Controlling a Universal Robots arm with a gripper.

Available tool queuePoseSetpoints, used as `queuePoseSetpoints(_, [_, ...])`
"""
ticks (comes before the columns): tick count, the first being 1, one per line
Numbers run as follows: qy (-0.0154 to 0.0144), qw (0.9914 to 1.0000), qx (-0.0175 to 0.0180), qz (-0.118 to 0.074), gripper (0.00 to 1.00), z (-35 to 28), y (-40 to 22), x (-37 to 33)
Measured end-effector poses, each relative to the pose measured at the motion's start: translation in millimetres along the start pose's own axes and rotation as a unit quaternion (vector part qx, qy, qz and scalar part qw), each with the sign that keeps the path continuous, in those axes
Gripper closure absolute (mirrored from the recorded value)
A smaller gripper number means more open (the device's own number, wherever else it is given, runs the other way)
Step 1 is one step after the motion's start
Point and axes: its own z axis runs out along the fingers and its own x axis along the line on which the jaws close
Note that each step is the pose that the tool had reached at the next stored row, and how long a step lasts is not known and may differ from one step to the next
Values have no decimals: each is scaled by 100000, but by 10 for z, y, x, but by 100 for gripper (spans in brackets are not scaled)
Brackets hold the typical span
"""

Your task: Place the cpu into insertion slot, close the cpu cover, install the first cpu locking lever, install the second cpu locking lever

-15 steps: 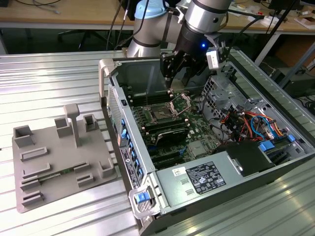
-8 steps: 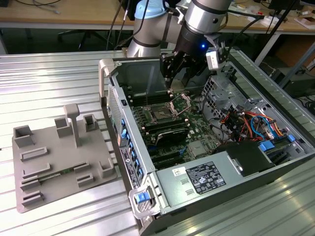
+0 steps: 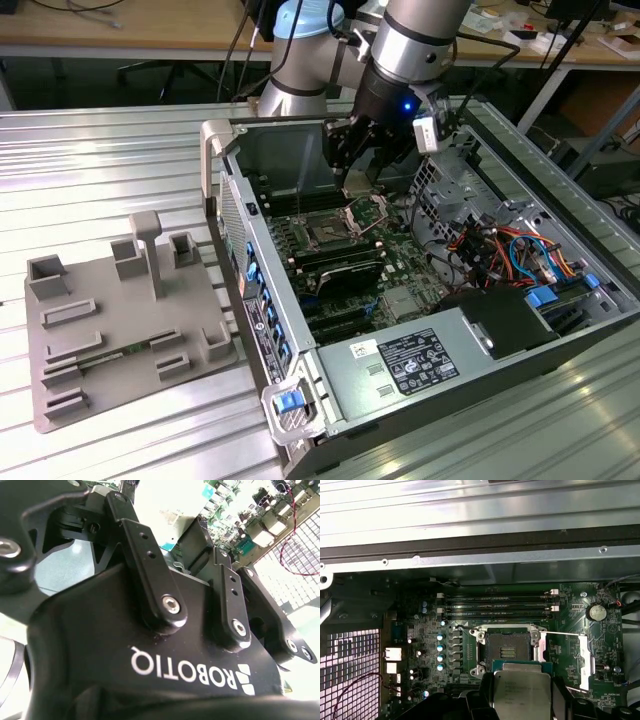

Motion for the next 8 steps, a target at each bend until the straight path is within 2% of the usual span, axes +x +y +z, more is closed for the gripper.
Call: queuePoseSetpoints(8, [0, 100000, 0, 2, 45, 27, -1, 6])
